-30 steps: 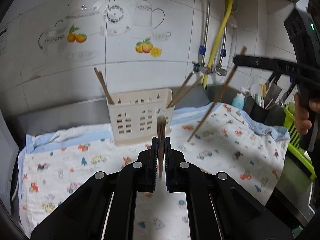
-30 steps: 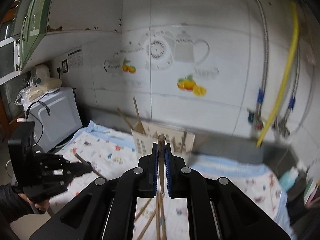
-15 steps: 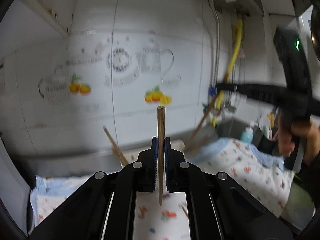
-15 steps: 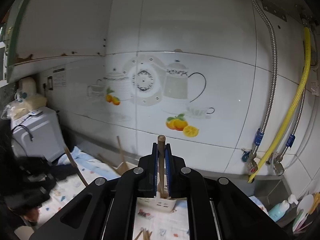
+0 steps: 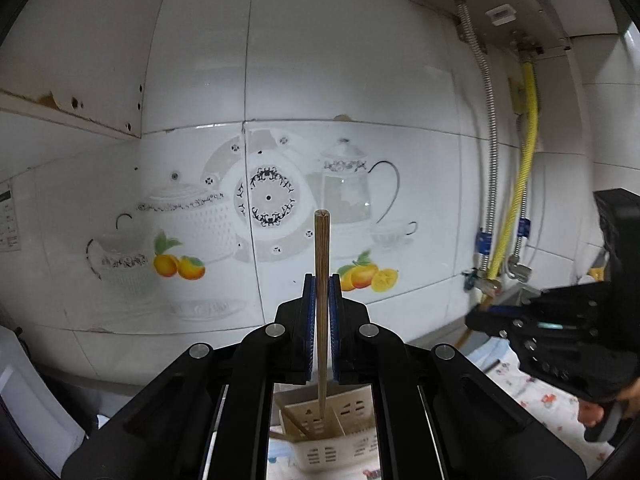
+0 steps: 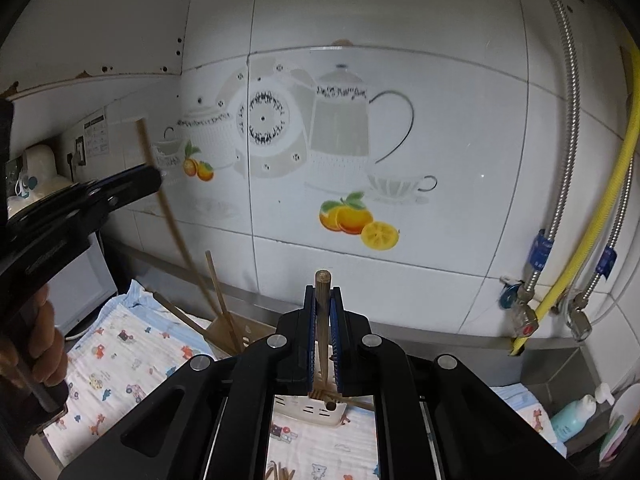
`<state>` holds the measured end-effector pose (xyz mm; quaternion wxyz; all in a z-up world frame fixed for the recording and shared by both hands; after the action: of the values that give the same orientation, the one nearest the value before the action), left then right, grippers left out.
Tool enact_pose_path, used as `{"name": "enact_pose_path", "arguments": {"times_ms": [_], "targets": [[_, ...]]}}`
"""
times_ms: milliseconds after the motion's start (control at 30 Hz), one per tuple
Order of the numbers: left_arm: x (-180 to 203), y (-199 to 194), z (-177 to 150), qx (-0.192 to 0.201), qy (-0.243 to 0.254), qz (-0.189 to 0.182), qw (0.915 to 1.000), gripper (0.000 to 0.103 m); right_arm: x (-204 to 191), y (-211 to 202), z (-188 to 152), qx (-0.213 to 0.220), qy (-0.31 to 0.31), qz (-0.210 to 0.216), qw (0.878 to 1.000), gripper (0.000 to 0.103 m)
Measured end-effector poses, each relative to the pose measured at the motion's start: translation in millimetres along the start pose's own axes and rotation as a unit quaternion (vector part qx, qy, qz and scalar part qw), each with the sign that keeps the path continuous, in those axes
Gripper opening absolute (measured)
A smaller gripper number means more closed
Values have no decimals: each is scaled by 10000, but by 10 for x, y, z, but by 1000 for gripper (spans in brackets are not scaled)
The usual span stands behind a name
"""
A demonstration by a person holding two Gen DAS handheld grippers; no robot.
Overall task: Organize utensils
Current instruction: 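Open the left tool to drop its chopstick in the holder while the right tool opens, then move the left tool back down to the chopsticks while the right tool returns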
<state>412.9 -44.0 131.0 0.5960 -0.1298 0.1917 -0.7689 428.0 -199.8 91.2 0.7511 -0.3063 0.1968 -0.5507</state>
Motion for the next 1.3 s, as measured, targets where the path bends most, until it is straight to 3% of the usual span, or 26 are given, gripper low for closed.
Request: {"name": "enact_pose_path", "arguments": {"times_ms": [400, 600, 1100, 1300], "targets": [[-116, 595, -339, -728, -199, 31, 9971, 5, 60, 220, -90, -224, 86, 69, 9997, 7], [-109, 704, -455, -908, -165, 34, 9957, 6, 22, 293, -122, -312, 46, 78, 9995, 7], [-183, 540, -462, -913, -338, 124, 9952, 9, 16, 141, -159, -183, 125, -41, 9997, 10], [-227, 197, -516, -802, -415, 166, 9958, 24, -10, -233, -330, 25, 158, -34, 9999, 14]]}}
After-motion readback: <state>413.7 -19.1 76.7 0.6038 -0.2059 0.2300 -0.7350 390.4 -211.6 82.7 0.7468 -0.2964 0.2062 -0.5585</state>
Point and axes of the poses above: each gripper's, at about its wrist camera, not at the fingertips, and y roughly the way its jaws point, x to its right, z to its top, the point moved 3 cm from there along y, roughly the way its jaws point, and after that the axes turned 15 degrees about -x, right-handed, at the moved point
